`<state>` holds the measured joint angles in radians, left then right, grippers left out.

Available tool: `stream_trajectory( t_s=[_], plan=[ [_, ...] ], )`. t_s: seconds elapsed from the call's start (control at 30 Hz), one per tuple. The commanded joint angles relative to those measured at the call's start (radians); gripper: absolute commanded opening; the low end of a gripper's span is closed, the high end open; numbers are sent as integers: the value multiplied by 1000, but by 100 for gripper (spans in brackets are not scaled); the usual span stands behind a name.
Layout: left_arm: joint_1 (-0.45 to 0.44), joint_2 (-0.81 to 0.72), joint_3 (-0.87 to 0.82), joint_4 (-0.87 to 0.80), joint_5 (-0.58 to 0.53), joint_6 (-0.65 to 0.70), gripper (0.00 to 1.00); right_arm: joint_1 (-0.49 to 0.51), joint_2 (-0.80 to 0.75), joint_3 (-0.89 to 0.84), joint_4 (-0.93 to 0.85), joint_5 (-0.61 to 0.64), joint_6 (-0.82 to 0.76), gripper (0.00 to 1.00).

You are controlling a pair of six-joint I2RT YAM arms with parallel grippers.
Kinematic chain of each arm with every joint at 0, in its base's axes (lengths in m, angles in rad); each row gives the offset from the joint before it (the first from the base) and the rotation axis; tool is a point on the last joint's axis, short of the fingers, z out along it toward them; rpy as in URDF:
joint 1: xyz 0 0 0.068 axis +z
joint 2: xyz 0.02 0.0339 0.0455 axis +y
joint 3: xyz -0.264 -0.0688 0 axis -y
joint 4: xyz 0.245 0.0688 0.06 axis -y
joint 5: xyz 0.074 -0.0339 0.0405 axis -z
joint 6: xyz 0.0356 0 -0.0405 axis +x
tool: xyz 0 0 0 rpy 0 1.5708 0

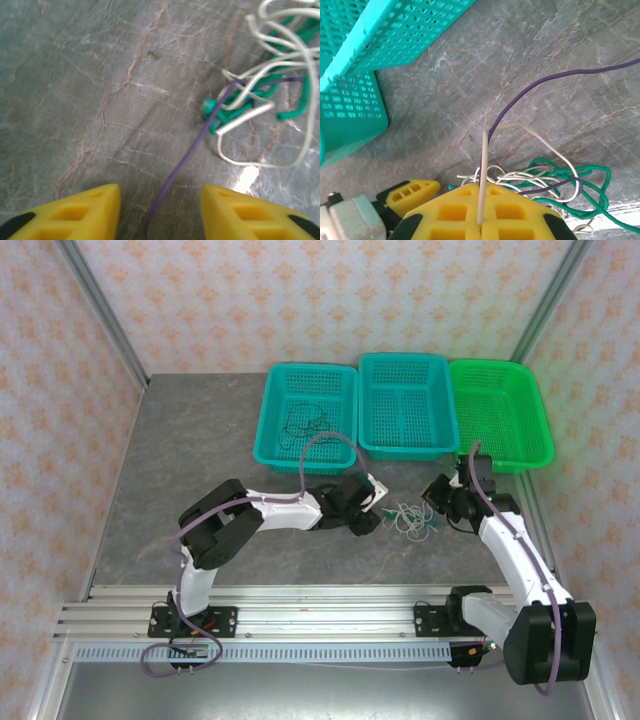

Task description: Untangle the cables

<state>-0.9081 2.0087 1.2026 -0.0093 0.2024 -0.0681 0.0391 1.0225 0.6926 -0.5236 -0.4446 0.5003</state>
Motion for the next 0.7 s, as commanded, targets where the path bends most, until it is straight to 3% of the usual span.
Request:
stream_trajectory(
  t_s=[0.0,0.07,0.17,0.23,0.3,0.4,0.53,0.67],
  plan=[
    [-2,26,30,16,-7,-12,28,7,-37,-14,-7,92,53,0],
    [-1,20,27,11,-6,-14,0,7,-49,-16,-14,130,63,0],
    [6,-88,-35,52,5,-45,0,7,-59,-7,-90,317,104,0],
    [28,-238,-103,89,1,-92,0,4,-72,-15,-131,452,138,0],
    [59,-336,-139,84,-9,-130,0,1,-91,-42,-122,496,161,0],
    [65,-388,-109,-39,-12,-89,0,2,-91,-97,-28,416,132,1],
    [46,-382,-98,-82,-6,-59,0,20,-37,-116,49,201,52,21],
    [42,-379,-99,-68,-5,-75,0,36,-116,-94,-6,220,-8,42]
  ],
)
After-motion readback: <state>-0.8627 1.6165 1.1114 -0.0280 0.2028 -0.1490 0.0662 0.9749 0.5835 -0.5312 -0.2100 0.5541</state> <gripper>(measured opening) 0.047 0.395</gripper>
